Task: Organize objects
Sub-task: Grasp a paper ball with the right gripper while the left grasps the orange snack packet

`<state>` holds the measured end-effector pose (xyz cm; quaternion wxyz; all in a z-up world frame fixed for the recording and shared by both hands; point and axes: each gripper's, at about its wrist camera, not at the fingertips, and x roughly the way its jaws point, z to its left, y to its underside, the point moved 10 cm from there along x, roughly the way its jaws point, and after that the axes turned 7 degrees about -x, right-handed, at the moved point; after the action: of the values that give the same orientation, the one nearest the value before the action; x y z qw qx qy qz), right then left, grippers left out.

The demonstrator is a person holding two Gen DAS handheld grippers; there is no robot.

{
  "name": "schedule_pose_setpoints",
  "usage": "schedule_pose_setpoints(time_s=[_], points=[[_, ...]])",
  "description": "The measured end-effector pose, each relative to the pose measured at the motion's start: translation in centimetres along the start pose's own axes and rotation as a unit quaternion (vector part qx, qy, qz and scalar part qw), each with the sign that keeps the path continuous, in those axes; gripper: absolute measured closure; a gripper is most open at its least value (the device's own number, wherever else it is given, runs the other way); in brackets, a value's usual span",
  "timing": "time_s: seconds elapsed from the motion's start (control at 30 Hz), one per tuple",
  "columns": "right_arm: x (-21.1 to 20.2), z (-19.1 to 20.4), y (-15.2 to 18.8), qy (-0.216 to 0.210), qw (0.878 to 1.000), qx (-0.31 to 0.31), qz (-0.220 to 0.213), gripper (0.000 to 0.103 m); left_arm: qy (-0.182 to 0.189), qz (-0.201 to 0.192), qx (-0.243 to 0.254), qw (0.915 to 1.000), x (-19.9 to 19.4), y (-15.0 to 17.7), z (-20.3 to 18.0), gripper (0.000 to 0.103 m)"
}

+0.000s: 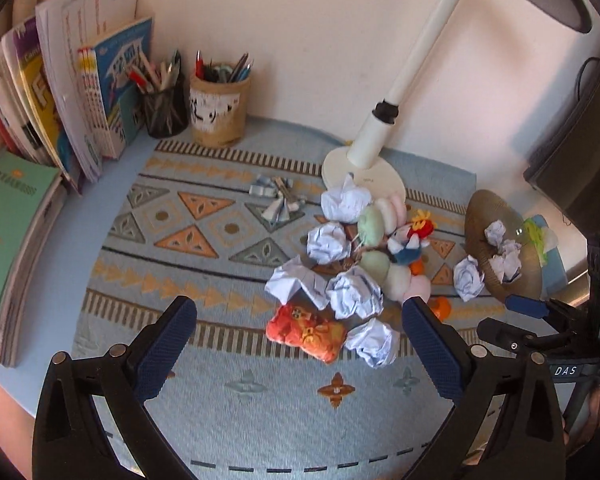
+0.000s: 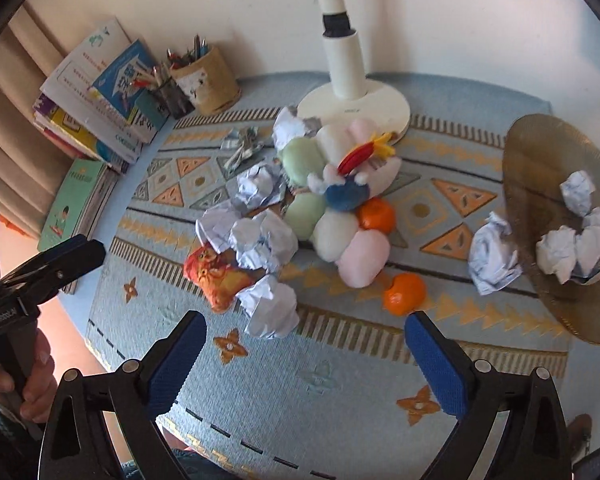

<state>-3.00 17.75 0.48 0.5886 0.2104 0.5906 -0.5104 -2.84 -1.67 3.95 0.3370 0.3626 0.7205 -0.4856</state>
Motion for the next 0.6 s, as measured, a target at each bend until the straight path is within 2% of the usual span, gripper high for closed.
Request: schedule_pose_setpoints(time_s=[0.1,0.2,0.37,0.43,0.5,0.6], points=[[4.0,1.3,1.1,-0.024,0.999,-0.010,0.045,0.017,0.001,0.070,0.003,0.9975,5.1,2.9,1.2,0.001],[7.0,1.3,1.5,-0.014,0.997,-0.012,0.076,0.028,0.008,0.108,0.015,0.9940,8.4,4.7,1.1,0.002],[9.7,1.9,1.1,-0.035,0.995,-0.002,0.095,0.038,-0.001,0.121,0.045,0.9917,10.4,5.0,0.3,0.003],[10.2,2.0,1.3,-0.047,0.994,0.007,0.103,0.059,0.009,0.125,0.038,0.9913,10.3,5.1,0.3,0.003],[9.5,1.8,1.5,-0.046,0.994,0.011,0.096,0.060,0.021,0.136,0.024,0.9902,10.1,5.3,0.3,0.003],[8.1,0.5,1.7,-0.017,0.996,0.002,0.088,0.060,0.035,0.160,0.018,0.9863,10.0,6.3,-0.6,0.003]])
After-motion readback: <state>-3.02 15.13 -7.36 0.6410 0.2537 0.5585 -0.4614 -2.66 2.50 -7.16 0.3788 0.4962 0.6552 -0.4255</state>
